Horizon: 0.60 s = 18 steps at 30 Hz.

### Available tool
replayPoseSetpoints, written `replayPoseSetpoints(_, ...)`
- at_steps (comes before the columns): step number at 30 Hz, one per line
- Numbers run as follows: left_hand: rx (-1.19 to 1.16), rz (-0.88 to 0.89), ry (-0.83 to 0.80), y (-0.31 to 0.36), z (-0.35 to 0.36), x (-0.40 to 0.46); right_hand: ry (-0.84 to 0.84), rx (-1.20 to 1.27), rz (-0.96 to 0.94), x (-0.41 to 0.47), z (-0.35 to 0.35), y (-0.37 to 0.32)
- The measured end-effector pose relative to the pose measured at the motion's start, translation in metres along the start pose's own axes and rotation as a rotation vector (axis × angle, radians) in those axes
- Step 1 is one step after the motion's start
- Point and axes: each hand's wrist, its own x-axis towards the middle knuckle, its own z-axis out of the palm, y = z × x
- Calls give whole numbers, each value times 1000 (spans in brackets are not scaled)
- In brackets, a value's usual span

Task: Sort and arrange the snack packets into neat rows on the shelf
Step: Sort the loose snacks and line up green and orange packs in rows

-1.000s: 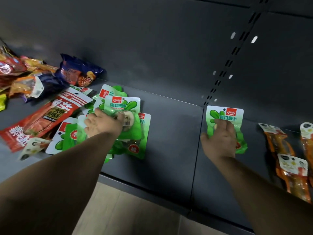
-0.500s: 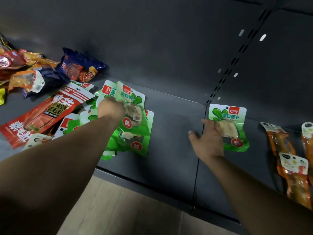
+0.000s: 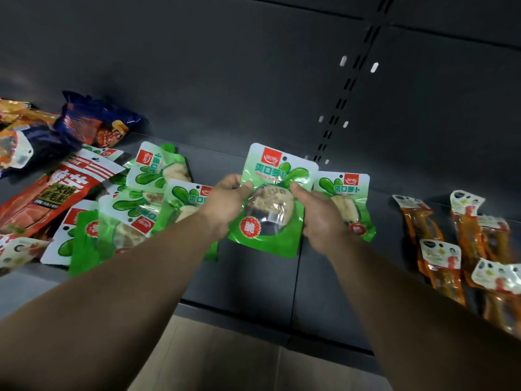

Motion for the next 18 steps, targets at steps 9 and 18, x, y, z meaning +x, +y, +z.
replayPoseSetpoints(9, 404, 120, -359, 10, 25, 1, 330, -183, -164, 3, -60, -5)
replayPoseSetpoints(18, 772, 169, -584, 23, 45, 3, -88, -395, -104, -6, -73, 8)
